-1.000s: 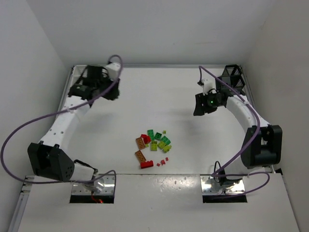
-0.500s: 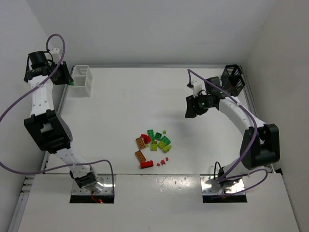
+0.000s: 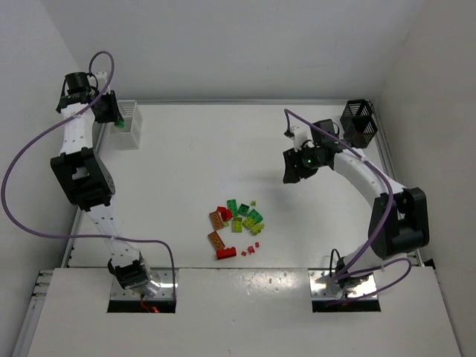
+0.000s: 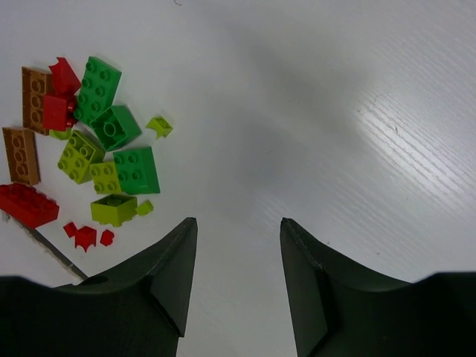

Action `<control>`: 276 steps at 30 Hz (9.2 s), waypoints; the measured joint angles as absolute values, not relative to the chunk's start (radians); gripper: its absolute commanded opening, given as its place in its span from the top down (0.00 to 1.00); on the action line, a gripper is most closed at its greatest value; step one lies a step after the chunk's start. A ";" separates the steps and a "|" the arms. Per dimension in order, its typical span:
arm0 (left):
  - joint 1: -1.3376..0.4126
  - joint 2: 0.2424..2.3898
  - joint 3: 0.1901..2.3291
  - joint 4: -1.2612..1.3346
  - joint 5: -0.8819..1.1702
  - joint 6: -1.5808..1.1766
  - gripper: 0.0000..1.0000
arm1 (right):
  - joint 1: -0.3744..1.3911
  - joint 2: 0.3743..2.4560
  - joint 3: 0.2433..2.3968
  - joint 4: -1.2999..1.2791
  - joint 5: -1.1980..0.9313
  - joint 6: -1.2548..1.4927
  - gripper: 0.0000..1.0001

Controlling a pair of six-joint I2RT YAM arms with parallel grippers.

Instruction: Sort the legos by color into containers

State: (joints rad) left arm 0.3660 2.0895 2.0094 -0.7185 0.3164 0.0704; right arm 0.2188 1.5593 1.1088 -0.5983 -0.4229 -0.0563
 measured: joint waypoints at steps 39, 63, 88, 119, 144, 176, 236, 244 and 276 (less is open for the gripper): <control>0.531 1.467 1.596 -0.746 0.577 0.048 0.13 | 1.107 1.669 1.125 -0.661 -0.343 -0.267 0.35; 0.532 1.266 1.421 -0.774 0.588 0.093 0.09 | 1.174 1.857 1.114 -0.531 -0.197 -0.267 0.38; 0.525 1.274 1.357 -0.750 0.616 0.092 0.09 | 0.940 1.531 1.115 -0.586 -0.111 -0.262 0.94; 0.358 1.296 1.238 -0.575 0.583 -0.088 0.08 | -0.286 2.223 2.120 -0.820 -0.046 -0.396 0.92; 0.202 1.296 1.238 -0.627 0.540 0.051 0.05 | -0.292 2.292 2.168 -0.815 -0.020 -0.303 0.41; -0.779 1.591 1.176 -0.612 0.152 0.200 0.31 | -0.235 1.425 1.172 -0.678 -0.512 0.038 0.38; -0.788 1.941 1.331 -0.534 0.209 -0.017 0.73 | -0.242 1.423 1.152 -0.658 -0.506 0.057 0.40; -0.764 1.905 1.330 -0.551 0.178 -0.008 0.80 | -0.242 1.415 1.139 -0.653 -0.506 0.057 0.40; -0.774 1.897 1.371 -0.612 0.259 0.230 0.30 | -0.242 1.414 1.131 -0.651 -0.506 0.057 0.40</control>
